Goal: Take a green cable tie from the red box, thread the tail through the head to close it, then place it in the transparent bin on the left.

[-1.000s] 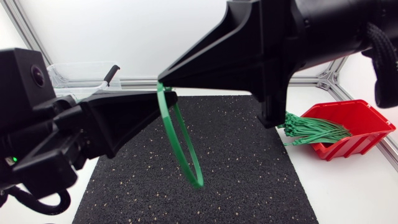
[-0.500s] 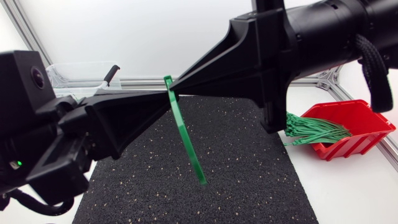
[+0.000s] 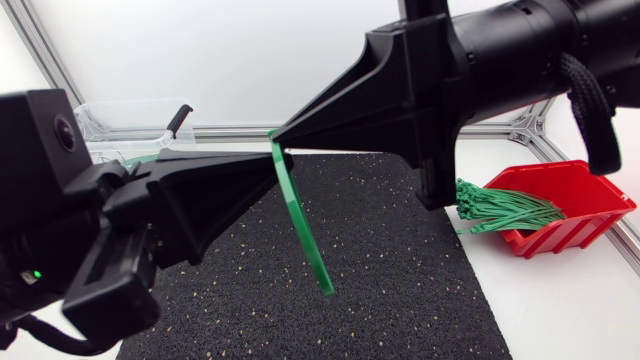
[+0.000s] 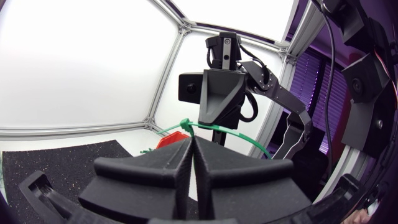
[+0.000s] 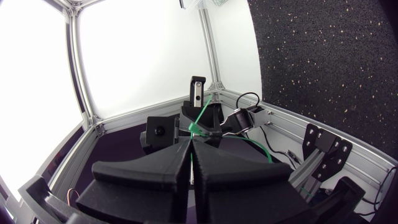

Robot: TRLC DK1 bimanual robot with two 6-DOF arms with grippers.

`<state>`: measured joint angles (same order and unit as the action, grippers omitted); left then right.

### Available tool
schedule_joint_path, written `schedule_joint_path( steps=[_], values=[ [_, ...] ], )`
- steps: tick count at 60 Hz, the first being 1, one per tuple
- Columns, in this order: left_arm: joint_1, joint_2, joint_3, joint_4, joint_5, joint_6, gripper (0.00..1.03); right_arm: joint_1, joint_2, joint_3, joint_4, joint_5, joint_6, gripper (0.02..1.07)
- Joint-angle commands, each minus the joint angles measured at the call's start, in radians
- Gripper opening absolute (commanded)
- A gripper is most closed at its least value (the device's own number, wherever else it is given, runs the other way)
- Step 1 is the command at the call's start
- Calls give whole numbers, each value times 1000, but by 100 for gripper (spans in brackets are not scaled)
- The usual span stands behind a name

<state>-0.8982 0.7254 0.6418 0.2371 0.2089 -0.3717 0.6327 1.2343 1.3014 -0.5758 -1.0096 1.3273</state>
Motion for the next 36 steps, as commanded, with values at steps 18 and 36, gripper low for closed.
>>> schedule_joint_path(
  steps=[18,36],
  values=[
    [-51,9,-5,51,-5,76,4,-21,25,-13,-56,32,-63,13],
    [-8,31,-13,56,-3,106,4,2,-32,-10,-134,14,-128,36]
  ],
)
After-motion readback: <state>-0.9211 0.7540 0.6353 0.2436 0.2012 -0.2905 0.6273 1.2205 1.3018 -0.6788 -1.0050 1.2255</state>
